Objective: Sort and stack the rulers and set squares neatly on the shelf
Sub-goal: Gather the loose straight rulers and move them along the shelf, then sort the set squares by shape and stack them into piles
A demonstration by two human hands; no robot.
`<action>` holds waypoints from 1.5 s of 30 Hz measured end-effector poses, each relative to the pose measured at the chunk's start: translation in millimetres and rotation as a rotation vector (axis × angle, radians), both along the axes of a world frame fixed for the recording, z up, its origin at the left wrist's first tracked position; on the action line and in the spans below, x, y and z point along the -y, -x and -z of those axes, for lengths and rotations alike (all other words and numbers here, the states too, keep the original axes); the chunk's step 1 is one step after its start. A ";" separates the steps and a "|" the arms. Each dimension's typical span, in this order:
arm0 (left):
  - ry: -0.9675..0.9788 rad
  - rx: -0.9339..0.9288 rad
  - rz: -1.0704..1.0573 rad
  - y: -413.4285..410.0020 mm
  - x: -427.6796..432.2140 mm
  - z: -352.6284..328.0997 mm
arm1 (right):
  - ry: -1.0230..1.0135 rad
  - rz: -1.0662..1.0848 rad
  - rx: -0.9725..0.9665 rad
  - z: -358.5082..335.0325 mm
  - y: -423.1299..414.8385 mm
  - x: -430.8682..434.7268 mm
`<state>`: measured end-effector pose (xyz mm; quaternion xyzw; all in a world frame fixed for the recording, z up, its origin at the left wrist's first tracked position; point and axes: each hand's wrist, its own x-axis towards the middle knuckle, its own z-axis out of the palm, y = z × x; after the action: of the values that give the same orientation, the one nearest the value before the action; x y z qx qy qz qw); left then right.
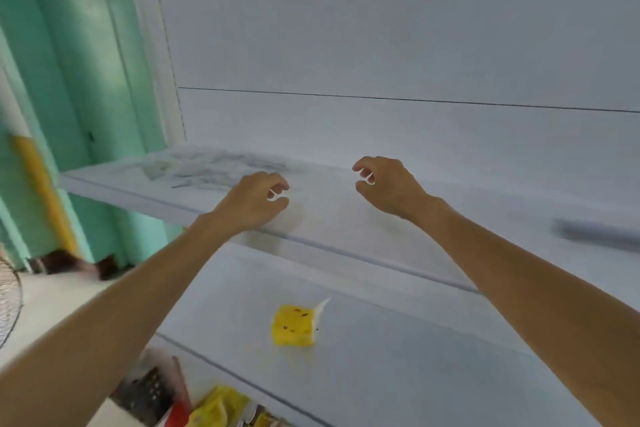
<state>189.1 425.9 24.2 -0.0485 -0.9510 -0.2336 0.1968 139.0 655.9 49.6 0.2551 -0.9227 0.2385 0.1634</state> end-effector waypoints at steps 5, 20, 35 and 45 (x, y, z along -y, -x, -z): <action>-0.035 -0.027 -0.116 -29.4 115.0 -1.0 | -0.010 -0.123 -0.007 9.5 0.0 123.5; -0.111 -0.058 -0.215 -12.8 266.1 39.7 | -0.045 -0.201 0.039 38.4 44.7 276.9; -0.026 -0.084 -0.291 67.1 375.6 32.2 | -0.050 -0.442 0.141 14.5 109.8 412.9; 0.218 0.249 -0.154 113.3 425.0 30.5 | -0.491 -0.177 -0.042 41.1 116.8 470.6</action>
<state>75.8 0.9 -6.3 0.0329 -0.9885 -0.1177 0.0887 22.2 185.3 8.5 0.3719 -0.9233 0.0152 0.0943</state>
